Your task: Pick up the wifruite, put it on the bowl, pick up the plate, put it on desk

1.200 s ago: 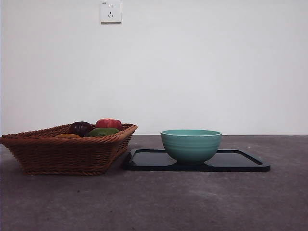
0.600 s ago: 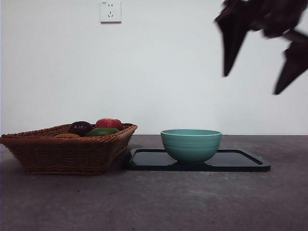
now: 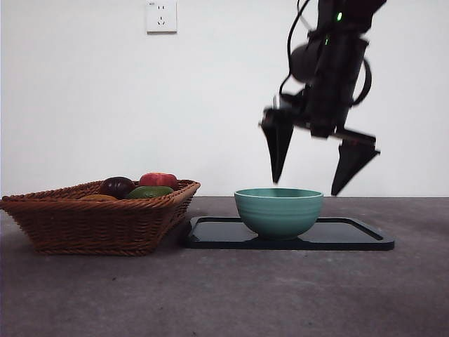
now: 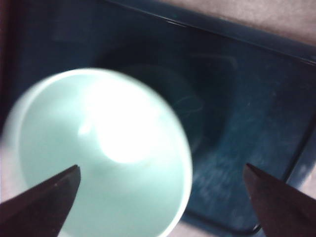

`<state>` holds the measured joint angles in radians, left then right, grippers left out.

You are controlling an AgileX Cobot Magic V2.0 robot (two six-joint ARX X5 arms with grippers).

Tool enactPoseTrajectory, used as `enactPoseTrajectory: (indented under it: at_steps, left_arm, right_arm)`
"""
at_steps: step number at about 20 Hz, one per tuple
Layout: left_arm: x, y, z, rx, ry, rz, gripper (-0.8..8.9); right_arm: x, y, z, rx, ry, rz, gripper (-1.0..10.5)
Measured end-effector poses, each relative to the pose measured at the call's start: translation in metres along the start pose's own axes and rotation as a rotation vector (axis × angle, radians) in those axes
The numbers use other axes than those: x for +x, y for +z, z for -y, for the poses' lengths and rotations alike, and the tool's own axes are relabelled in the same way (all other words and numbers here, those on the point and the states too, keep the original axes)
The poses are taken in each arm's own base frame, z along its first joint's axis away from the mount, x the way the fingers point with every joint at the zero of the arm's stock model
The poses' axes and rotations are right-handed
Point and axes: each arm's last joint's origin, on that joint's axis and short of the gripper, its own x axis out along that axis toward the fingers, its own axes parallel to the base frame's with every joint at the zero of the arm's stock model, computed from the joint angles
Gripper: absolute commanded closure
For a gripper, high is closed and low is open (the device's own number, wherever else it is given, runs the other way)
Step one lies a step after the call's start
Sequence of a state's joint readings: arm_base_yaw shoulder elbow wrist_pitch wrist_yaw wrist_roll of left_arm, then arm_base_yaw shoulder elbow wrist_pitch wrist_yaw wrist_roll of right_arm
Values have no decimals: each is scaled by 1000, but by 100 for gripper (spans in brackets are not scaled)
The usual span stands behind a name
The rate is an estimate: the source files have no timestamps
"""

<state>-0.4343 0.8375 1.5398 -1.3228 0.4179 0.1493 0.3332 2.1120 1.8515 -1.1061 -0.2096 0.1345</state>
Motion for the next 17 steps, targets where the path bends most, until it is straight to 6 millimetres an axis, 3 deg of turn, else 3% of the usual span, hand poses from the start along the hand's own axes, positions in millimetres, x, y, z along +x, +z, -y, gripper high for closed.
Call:
enactPoseTrajectory:
  at_steps: [3, 6, 11, 13, 17]
  left_arm:
    - [0, 0, 0, -1, 0, -1, 251]
    - [0, 0, 0, -1, 0, -2, 251]
    - [0, 0, 0, -1, 0, -2, 251]
    - [0, 0, 0, -1, 0, -2, 251]
    - [0, 0, 0, -2, 0, -3, 251]
  right_arm:
    - [17, 3, 5, 7, -34, -28, 612]
    - [26, 4, 7, 4, -33, -41, 907]
    - [25, 5, 7, -23, -32, -38, 935]
    - [10, 7, 4, -30, -57, -47, 935]
    - [-73, -15, -11, -93, -53, 3, 935]
